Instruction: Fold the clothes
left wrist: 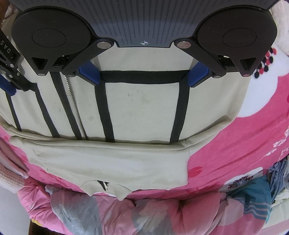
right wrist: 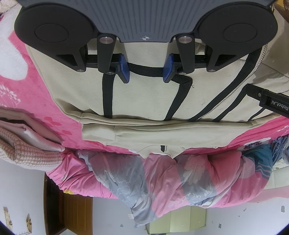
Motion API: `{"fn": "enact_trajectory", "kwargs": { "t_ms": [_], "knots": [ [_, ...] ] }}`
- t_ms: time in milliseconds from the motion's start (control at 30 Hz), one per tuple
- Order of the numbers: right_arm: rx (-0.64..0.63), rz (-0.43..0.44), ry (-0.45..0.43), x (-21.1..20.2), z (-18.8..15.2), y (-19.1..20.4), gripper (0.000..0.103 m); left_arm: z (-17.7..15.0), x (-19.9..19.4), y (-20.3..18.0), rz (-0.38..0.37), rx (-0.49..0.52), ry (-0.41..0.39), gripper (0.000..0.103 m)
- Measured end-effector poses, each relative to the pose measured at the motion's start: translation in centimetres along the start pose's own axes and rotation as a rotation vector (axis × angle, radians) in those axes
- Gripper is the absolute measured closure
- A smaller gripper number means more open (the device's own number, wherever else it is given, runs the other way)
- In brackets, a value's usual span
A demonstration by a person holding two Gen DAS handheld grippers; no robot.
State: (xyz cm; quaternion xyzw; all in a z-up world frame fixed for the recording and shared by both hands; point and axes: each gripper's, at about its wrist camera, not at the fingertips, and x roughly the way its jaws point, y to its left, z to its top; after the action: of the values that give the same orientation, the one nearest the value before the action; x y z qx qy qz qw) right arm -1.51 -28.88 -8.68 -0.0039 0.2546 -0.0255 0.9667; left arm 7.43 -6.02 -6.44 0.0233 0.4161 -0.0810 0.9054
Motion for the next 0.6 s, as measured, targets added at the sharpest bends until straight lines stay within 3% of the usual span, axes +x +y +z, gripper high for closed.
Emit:
{"fn": "enact_trajectory", "kwargs": {
  "t_ms": [600],
  "knots": [
    [0.019, 0.023, -0.001, -0.11, -0.19, -0.3, 0.059, 0.22, 0.23, -0.12, 0.002, -0.002, 0.025, 0.0]
  ]
}}
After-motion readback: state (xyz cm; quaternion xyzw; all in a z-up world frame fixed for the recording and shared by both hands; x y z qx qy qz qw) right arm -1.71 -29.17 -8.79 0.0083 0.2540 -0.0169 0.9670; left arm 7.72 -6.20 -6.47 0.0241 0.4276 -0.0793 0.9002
